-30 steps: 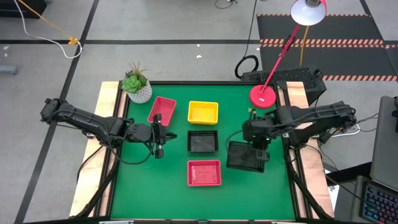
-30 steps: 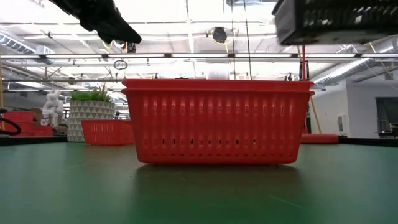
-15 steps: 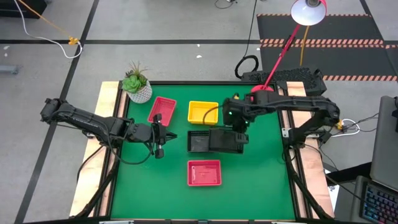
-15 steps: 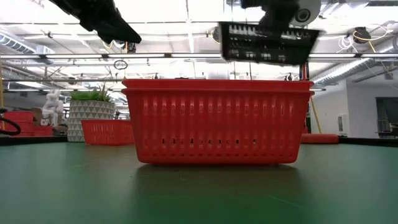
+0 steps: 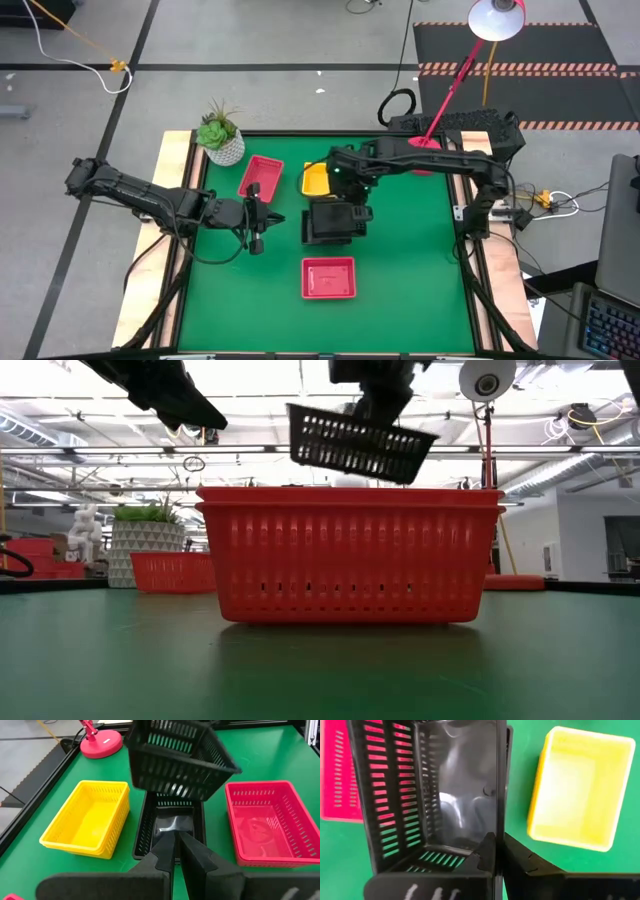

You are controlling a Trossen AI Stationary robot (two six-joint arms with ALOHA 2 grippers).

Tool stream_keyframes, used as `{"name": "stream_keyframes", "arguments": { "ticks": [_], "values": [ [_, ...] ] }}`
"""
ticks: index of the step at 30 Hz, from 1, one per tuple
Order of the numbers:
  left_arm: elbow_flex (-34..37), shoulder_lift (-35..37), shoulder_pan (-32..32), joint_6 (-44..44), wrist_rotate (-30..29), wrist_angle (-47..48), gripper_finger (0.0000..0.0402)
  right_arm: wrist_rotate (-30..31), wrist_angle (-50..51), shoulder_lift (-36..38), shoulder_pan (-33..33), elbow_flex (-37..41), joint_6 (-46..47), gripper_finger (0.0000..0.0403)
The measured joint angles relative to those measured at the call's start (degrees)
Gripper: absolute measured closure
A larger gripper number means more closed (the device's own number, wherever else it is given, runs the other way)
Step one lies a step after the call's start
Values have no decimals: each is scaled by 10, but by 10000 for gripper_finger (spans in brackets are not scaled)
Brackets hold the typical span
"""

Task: Stack baskets by color
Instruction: Stack the bottom black basket on the top black baskets

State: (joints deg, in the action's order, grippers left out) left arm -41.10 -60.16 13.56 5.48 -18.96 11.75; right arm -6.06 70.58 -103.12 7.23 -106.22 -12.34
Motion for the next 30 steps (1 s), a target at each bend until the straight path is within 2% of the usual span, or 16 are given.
{"name": "stream_keyframes", "arguments": {
  "ticks": [9,30],
  "values": [
    [0,0,0,0,0,0,376,-2,-38,-48,3,-28,-38,395],
    [0,0,0,1,0,0,376,-2,-67,-86,3,-19,-14,395]
  ]
}}
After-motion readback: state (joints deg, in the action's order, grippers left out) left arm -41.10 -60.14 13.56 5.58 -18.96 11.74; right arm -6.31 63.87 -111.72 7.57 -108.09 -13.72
